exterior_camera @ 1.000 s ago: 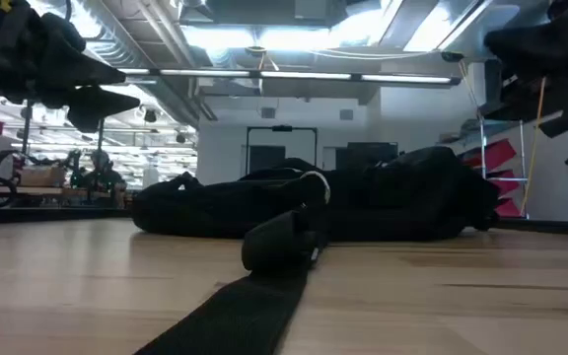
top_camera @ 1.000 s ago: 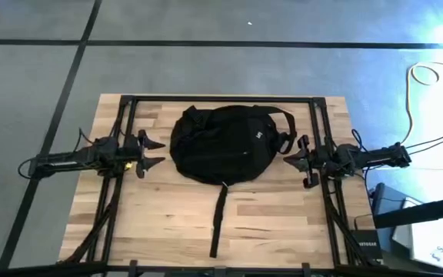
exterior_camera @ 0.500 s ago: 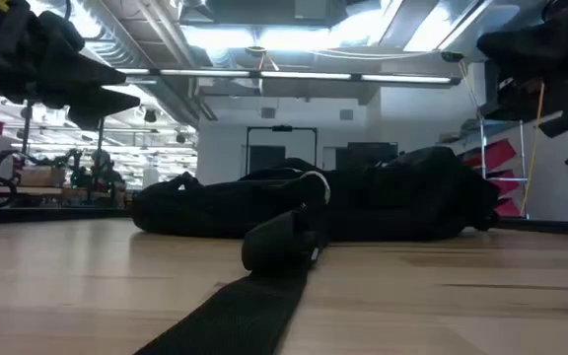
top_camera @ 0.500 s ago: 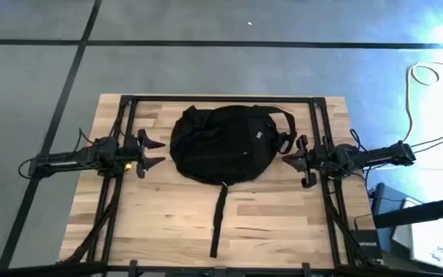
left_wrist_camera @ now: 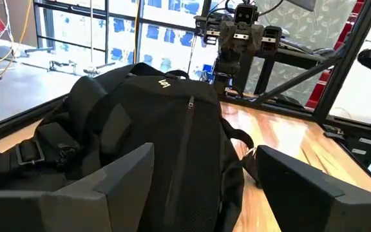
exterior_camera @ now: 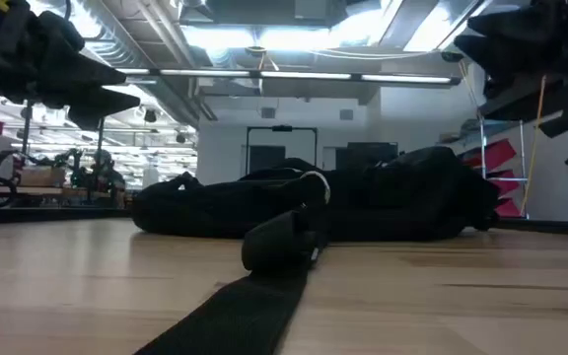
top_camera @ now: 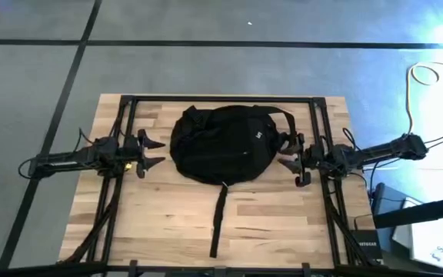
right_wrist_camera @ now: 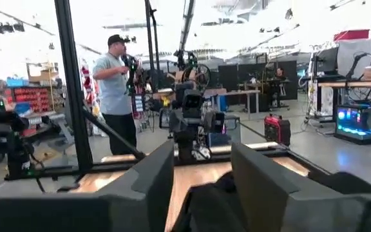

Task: Unpack backpack
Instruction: Open the black backpack

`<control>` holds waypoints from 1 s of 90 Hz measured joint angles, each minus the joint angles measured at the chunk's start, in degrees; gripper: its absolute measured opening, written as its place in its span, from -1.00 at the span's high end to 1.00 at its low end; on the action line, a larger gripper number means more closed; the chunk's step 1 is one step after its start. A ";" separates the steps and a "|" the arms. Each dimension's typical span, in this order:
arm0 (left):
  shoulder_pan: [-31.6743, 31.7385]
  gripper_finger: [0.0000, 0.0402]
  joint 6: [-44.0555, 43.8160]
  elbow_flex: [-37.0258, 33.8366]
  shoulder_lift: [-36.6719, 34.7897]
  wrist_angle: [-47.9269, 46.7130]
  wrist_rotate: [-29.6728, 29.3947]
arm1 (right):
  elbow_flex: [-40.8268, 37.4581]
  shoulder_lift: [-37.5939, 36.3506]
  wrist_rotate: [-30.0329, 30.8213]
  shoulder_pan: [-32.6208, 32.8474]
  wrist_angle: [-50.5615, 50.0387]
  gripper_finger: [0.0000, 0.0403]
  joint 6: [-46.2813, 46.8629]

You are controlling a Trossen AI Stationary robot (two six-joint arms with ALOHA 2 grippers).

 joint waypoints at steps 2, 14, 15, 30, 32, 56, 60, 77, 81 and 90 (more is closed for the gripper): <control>0.00 -0.29 0.00 -0.02 0.00 0.01 0.00 | 0.00 0.96 0.42 0.00 1.44 0.28 -0.22; 0.00 -0.29 0.00 -0.02 0.00 0.02 0.00 | 0.00 6.42 2.34 0.00 8.83 0.25 -2.63; 0.00 -0.29 0.00 -0.02 0.00 0.02 0.00 | 0.00 6.83 2.43 0.00 9.36 0.25 -2.94; 0.00 -0.29 0.00 -0.02 0.01 0.02 0.00 | 3.14 13.06 4.27 0.00 11.26 0.25 -5.02; 0.00 -0.29 0.00 -0.02 0.00 0.02 0.00 | 3.80 13.95 4.28 0.00 11.29 0.25 -5.23; 0.00 -0.28 -0.01 -0.02 0.02 0.00 0.00 | 12.43 25.74 5.87 -1.77 11.21 0.25 -10.35; 0.00 -0.28 0.00 -0.02 0.02 0.02 0.00 | 13.86 27.70 6.14 -2.85 11.17 0.25 -10.35; -0.02 -0.28 -0.02 -0.02 0.04 0.02 0.00 | 22.41 35.61 4.95 -7.66 9.42 0.25 -9.08; 0.00 -0.28 -0.01 -0.02 0.04 0.02 0.00 | 24.80 37.40 4.16 -8.71 7.48 0.25 -9.06; -0.02 -0.29 0.00 -0.02 0.04 0.02 0.00 | 30.79 41.57 2.23 -10.66 2.01 0.25 -8.99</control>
